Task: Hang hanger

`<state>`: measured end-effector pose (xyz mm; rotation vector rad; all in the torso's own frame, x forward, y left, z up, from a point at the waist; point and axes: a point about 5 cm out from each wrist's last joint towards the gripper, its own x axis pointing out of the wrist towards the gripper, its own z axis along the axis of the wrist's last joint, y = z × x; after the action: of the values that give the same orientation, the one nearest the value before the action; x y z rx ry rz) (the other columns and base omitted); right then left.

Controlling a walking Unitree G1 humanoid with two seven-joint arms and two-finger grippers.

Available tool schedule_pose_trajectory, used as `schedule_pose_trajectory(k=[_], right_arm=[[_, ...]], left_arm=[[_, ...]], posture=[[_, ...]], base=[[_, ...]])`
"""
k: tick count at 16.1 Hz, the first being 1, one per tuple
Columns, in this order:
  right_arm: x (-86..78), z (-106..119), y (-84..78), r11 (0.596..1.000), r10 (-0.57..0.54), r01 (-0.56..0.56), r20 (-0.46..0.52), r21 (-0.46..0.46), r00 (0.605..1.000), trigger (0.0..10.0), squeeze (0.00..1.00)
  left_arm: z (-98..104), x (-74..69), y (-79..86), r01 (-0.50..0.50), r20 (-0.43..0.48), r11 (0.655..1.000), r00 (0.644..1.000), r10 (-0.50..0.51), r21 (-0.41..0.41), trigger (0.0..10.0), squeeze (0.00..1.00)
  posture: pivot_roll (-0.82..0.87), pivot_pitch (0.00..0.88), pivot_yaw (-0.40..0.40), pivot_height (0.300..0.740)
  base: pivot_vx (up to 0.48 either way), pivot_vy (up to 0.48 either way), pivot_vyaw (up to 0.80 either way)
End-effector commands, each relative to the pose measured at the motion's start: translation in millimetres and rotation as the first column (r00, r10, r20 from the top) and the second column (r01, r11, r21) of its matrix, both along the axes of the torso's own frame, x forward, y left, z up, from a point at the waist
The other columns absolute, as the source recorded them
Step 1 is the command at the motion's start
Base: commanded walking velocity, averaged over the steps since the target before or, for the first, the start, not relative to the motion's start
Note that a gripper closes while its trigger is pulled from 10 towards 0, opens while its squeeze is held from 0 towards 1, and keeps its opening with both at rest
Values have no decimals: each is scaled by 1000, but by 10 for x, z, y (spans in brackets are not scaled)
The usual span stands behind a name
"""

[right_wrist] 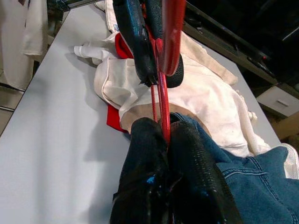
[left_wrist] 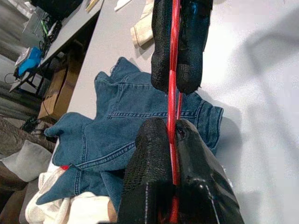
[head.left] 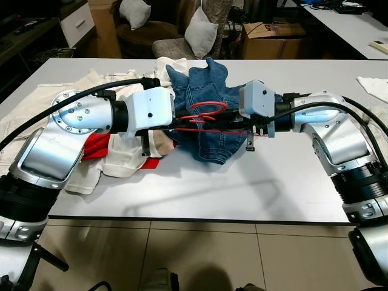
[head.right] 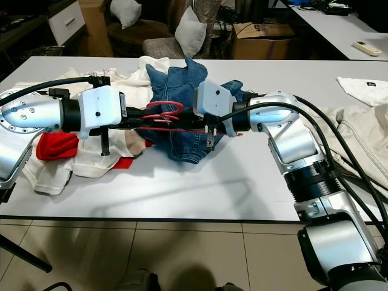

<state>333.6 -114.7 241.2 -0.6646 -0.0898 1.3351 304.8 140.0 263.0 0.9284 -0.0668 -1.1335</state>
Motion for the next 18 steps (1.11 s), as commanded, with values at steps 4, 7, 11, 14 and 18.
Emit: schedule_pose_trajectory(k=[4, 7, 11, 14, 18], right_arm=[[18, 14, 26, 1000, 1, -1, -14, 4, 1000, 0, 0], [31, 8, -63, 999, -48, 48, -13, 2, 999, 0, 0], [-37, -72, -171, 996, -84, 85, -57, 13, 995, 0, 0], [-101, -121, -388, 924, -275, 296, -117, 242, 954, 0, 0], [-422, -320, -397, 710, -489, 587, -326, 389, 809, 0, 0]], left_arm=[[211, -94, 14, 86, -91, 984, 991, -100, -153, 10000, 1000], [259, -135, 78, 93, -92, 976, 989, -113, -197, 10000, 1000], [309, -190, 259, 52, -148, 948, 984, -103, -313, 10000, 1000], [131, -156, 558, -192, -169, 867, 977, 126, -461, 10000, 1000], [-469, -210, 554, -495, -315, 660, 869, 382, -565, 10000, 533]], posture=[[-21, 0, 70, 705], [-17, 0, 72, 705], [-27, 0, 73, 705], [-30, 0, 54, 705], [-23, 0, 0, 705]], base=[[0, 0, 0], [0, 0, 0], [0, 0, 0], [0, 0, 0], [0, 0, 0]])
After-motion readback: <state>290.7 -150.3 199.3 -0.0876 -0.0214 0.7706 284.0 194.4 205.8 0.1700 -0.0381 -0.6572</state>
